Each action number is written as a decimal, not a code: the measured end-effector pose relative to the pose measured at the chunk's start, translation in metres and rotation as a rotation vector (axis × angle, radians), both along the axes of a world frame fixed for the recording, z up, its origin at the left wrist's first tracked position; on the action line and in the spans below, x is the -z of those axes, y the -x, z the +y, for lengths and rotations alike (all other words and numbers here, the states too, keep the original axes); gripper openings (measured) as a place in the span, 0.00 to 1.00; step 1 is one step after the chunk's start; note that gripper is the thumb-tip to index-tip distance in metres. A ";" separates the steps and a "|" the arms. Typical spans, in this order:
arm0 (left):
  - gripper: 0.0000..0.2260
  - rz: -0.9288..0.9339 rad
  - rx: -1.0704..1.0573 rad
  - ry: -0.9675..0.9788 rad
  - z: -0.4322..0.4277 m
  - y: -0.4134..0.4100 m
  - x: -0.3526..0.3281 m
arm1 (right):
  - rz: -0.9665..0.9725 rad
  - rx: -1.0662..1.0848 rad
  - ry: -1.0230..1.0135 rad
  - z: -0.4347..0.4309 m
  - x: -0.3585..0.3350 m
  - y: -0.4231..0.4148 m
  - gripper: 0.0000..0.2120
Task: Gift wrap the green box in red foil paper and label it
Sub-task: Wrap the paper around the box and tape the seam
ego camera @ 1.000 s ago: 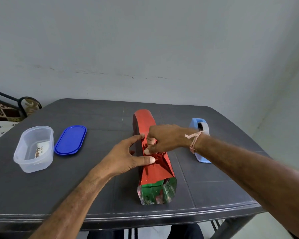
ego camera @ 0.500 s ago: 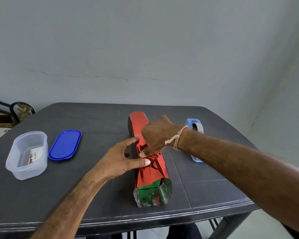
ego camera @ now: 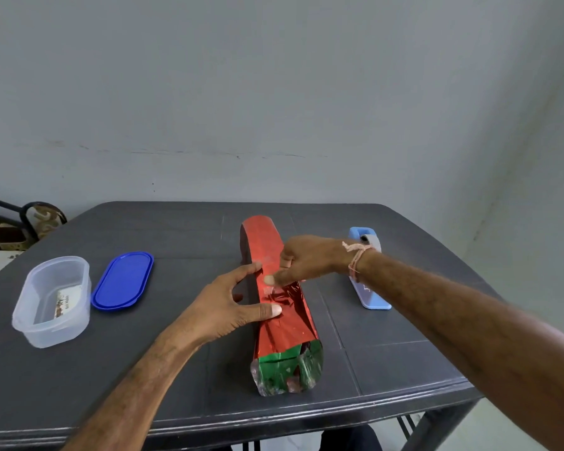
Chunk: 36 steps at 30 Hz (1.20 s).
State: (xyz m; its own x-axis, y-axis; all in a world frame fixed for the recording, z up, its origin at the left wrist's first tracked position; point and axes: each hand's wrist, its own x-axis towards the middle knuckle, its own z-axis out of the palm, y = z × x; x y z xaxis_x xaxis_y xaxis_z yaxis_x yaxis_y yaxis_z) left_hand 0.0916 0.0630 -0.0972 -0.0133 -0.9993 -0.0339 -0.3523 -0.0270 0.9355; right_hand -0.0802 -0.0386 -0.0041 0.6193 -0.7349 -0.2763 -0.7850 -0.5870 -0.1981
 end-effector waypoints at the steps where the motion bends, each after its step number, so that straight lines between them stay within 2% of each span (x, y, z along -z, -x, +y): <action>1: 0.52 0.001 0.001 0.004 0.000 0.000 0.000 | 0.006 0.013 0.012 0.001 0.005 -0.002 0.32; 3: 0.51 -0.006 -0.004 0.009 0.001 0.002 -0.001 | 0.036 0.015 0.101 0.004 0.012 -0.004 0.33; 6: 0.50 -0.013 -0.010 0.008 0.000 0.002 -0.002 | 0.027 0.014 0.213 0.005 0.015 -0.002 0.27; 14: 0.49 -0.039 -0.008 0.018 0.001 0.002 -0.003 | -0.133 0.037 0.277 0.007 0.027 0.001 0.25; 16: 0.49 -0.055 -0.007 0.027 0.002 0.001 -0.005 | -0.258 0.093 0.224 0.003 0.030 0.006 0.22; 19: 0.48 -0.041 -0.012 0.031 0.003 -0.001 -0.005 | -0.434 0.142 -0.027 0.003 0.036 0.017 0.20; 22: 0.47 -0.042 -0.007 0.033 0.003 0.002 -0.006 | -0.419 0.161 -0.195 0.004 0.038 0.023 0.26; 28: 0.46 -0.055 -0.007 0.030 0.004 0.003 -0.007 | -0.403 0.179 -0.310 -0.003 0.033 0.023 0.16; 33: 0.45 -0.056 -0.009 0.033 0.005 0.003 -0.009 | -0.387 0.198 -0.314 -0.002 0.033 0.027 0.23; 36: 0.46 -0.065 -0.004 0.032 0.005 0.004 -0.011 | -0.382 0.176 -0.213 -0.001 0.039 0.020 0.20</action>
